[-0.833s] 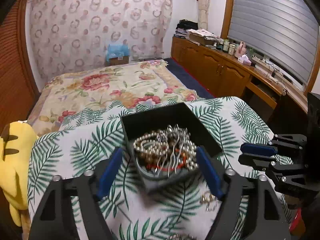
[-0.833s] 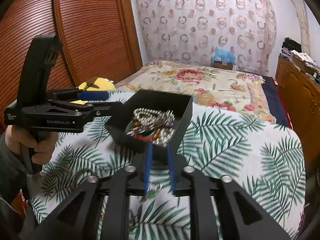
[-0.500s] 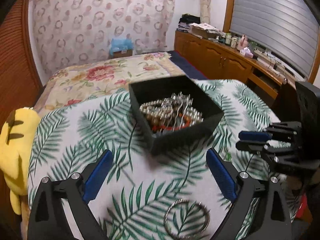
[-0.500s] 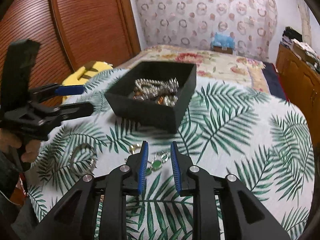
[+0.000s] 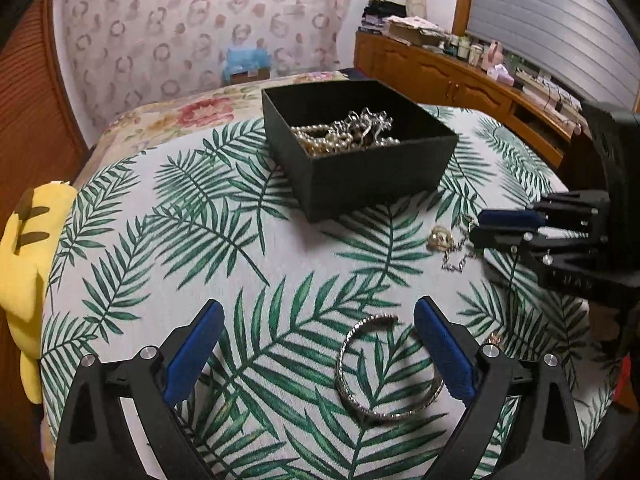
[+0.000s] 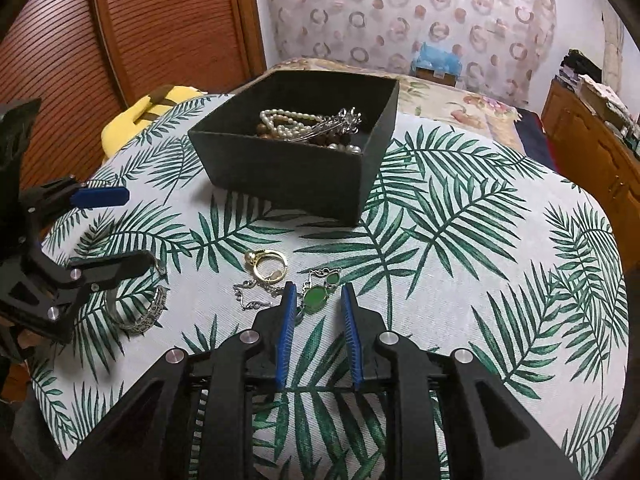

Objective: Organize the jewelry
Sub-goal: 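Move both open grippers back over the silver cuff and green pendant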

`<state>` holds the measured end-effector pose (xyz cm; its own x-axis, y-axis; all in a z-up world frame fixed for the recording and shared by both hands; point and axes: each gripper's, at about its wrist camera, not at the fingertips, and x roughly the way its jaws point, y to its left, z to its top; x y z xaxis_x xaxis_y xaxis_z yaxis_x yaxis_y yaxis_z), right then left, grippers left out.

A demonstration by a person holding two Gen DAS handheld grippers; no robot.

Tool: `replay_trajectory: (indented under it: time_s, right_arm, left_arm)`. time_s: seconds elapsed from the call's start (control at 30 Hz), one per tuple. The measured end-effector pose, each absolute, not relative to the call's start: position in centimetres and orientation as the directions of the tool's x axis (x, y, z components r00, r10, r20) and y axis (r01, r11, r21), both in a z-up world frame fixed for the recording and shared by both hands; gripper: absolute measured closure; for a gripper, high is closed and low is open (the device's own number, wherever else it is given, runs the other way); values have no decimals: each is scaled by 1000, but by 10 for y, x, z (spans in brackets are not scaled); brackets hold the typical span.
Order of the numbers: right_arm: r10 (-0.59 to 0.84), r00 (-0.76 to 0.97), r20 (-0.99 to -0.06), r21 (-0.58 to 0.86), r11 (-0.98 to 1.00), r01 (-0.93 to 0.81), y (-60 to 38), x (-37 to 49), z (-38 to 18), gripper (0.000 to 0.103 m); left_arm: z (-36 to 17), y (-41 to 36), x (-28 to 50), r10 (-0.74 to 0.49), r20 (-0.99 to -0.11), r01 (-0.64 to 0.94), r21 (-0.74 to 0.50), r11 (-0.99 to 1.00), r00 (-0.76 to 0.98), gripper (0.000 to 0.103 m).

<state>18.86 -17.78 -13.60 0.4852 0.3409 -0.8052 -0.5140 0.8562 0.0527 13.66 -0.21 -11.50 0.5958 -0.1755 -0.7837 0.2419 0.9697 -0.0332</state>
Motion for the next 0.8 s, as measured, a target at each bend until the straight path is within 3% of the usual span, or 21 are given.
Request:
replay_trajectory:
  time_s: [0.17,0.27,0.8]
  right_arm:
    - [309,494,-813,28,867,-497,-185,191,-135,79]
    - [299,499,-813,26,876,-482,-189,194,-134,86]
    - [306,525,-794,0,864,-504,-183,197,-139,87]
  left_arm:
    - [-119,-10,133,-176,-795,281,-8,960,580,11]
    - [-119,-14,131,-189,-801,301,-11,954,569,11]
    - [-115,-25,114,-213,-816,351,-14,936,537,11]
